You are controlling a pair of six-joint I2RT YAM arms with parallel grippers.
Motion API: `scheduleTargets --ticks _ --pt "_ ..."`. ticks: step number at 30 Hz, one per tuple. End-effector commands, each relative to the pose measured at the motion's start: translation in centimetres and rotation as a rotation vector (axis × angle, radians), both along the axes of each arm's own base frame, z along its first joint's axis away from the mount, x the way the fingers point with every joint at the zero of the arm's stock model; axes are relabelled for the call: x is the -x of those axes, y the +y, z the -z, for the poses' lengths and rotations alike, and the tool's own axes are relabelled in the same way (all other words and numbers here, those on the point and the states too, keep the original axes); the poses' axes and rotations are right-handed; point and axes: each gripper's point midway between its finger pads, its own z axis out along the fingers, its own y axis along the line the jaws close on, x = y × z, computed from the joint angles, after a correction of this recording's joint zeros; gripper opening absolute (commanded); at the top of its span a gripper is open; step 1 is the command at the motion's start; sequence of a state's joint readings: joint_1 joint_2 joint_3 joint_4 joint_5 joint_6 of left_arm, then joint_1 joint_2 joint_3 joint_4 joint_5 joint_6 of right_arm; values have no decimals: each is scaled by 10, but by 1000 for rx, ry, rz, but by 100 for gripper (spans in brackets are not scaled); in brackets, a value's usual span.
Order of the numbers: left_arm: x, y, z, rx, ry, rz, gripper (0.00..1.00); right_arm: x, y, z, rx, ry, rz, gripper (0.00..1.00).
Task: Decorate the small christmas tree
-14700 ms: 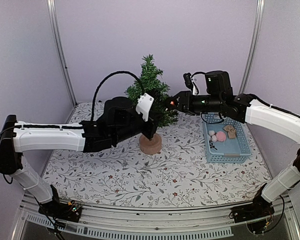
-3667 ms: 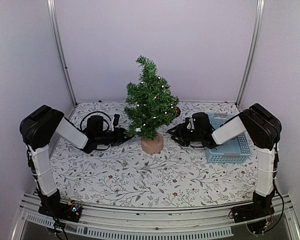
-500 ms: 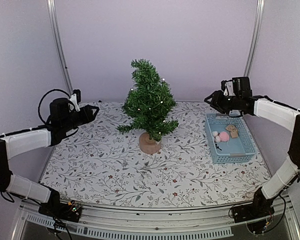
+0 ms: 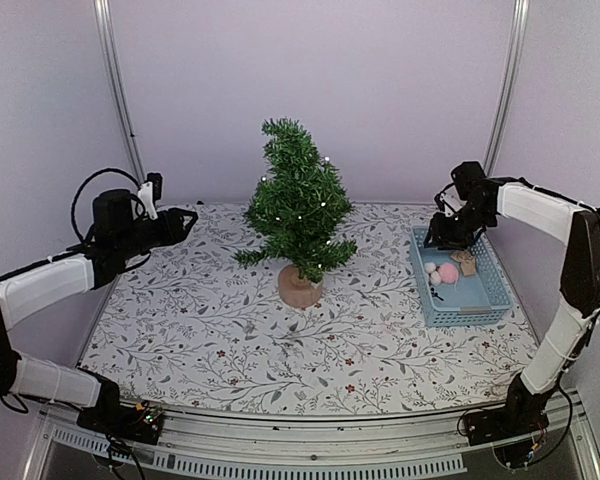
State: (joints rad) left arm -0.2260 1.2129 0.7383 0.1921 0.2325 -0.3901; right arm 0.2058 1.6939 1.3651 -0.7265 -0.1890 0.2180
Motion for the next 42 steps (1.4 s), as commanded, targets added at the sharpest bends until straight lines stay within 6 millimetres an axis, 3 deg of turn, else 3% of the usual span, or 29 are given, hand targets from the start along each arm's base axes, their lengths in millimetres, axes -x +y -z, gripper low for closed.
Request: scheduleTargets --ticks 1,8,16,22,27,30,33,36,42 --pt "-4 -5 -8 -1 -4 33 49 3 -24 35 180 137 -45 42" --pt "-5 -7 -7 13 1 38 49 -6 -42 53 302 194 -30 40" --pt "-7 -8 -6 20 2 37 49 1 -54 77 365 249 -37 35" --pt "-8 -8 -8 16 -2 36 49 10 -75 96 277 301 58 32" --pt "-8 -7 -4 15 3 31 49 36 -73 103 99 350 132 30" --pt "-9 -8 -2 18 6 36 49 48 -61 103 23 361 129 31" --pt "-10 -10 1 21 13 45 49 53 -38 96 -117 358 94 32" --pt "-10 -11 2 24 16 50 49 41 -21 68 -227 280 65 36" --pt "-11 -12 3 32 18 53 49 2 -47 5 -43 96 80 37"
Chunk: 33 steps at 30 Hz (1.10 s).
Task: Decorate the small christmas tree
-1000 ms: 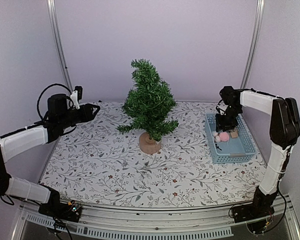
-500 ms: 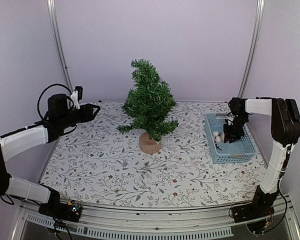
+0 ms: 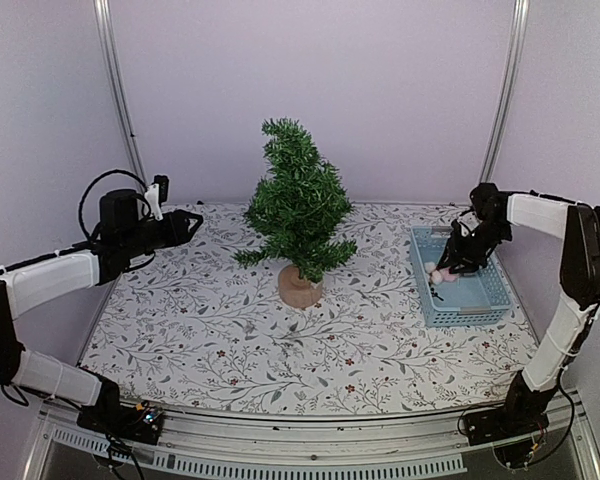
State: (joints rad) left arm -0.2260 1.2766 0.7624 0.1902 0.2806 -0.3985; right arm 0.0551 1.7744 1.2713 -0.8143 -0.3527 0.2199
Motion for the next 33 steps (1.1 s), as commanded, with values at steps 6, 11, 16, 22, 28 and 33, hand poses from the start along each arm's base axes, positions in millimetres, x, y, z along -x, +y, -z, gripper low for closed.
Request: scheduleTargets --ticks 6,11,16,22,28,33 --pt "-7 -3 -7 30 -19 8 50 -50 -22 -59 351 -203 -134 43" --pt "-7 -4 -6 36 -15 5 50 -53 -22 -31 510 -173 -285 50" --pt "-7 -4 -6 41 -13 5 49 -56 -27 -6 619 -147 -397 55" --pt "-7 -5 -8 49 -20 11 49 -65 -29 14 662 -147 -493 57" --pt "-8 -4 -10 46 -27 10 49 -58 -24 39 632 -112 -560 56" --pt "-9 -4 -11 46 -33 7 49 -50 -23 60 614 -67 -577 53"
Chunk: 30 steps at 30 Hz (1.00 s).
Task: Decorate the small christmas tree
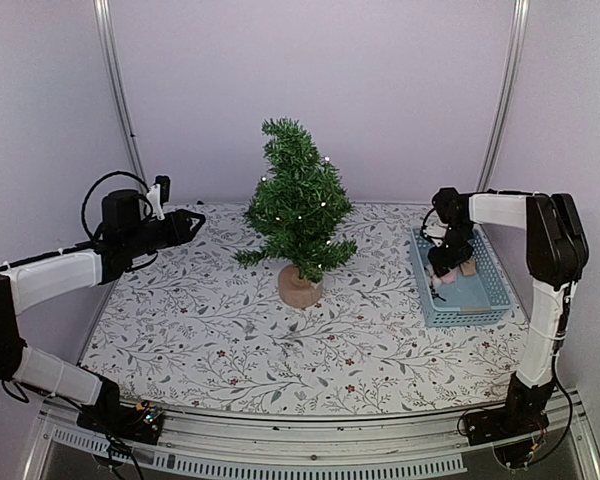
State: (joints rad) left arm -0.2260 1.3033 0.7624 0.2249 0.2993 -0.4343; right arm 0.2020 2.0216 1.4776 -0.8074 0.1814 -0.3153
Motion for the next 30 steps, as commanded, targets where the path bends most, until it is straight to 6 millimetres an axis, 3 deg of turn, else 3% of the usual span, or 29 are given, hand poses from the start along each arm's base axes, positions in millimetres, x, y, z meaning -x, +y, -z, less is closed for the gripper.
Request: scheduleTargets --ticks 1,6,10,12,20,24,29,30 --pt "-5 0 -14 8 -45 1 49 6 0 24 -5 51 -13 52" --pt "-7 0 -15 7 -49 -1 49 11 -4 32 -35 84 44 51" --pt "-8 0 -16 7 -53 -1 49 14 -7 29 -84 96 121 35" --pt "-9 -1 -17 7 -56 1 49 14 -6 24 -107 84 160 34" --pt "-7 3 -27 -6 -80 -13 52 1 -12 -16 -181 -22 271 35" --pt "-6 9 -33 -22 -101 -43 62 -2 -13 -33 -212 -62 297 35" --pt "-2 15 -49 -18 -152 -77 66 -4 -12 -50 -247 -100 310 35" --pt "0 18 -53 -12 -167 -90 72 -5 -11 -56 -258 -112 313 34"
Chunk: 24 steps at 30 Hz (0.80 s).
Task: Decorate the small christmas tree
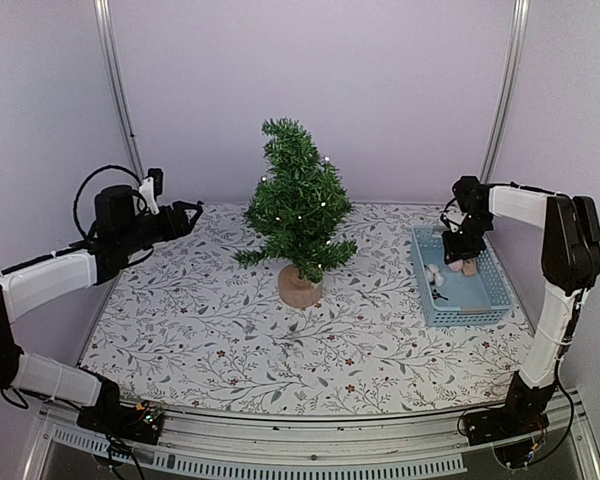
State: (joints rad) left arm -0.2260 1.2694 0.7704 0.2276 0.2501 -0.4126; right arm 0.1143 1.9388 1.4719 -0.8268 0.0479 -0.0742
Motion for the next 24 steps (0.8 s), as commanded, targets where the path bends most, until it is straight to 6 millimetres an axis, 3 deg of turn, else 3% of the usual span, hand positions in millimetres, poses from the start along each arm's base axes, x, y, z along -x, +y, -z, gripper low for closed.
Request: scheduleTargets --ticks 1,4,6,8,11,14,17,21,24 --pt "3 12 -40 18 -127 -59 77 -6 3 -31 -57 -75 37 34" --pt "10 25 -56 72 -178 -132 85 -12 11 -55 -135 -135 44 34" --pt "18 42 -63 159 -196 -221 98 -18 22 -78 -207 -197 38 34" --pt "29 55 -71 213 -239 -262 99 -24 36 -105 -310 -275 33 34" --pt "39 47 -89 196 -312 -169 99 -27 59 -159 -483 -416 2 34" --pt "41 26 -108 130 -330 -58 99 -24 84 -213 -683 -546 -51 34" --pt "52 -8 -126 44 -387 56 99 -12 104 -254 -855 -620 -99 34" --pt "72 -62 -144 -46 -478 200 99 7 126 -292 -1001 -679 -185 34" --pt "87 -113 -153 -133 -540 316 99 25 146 -312 -1115 -682 -257 34"
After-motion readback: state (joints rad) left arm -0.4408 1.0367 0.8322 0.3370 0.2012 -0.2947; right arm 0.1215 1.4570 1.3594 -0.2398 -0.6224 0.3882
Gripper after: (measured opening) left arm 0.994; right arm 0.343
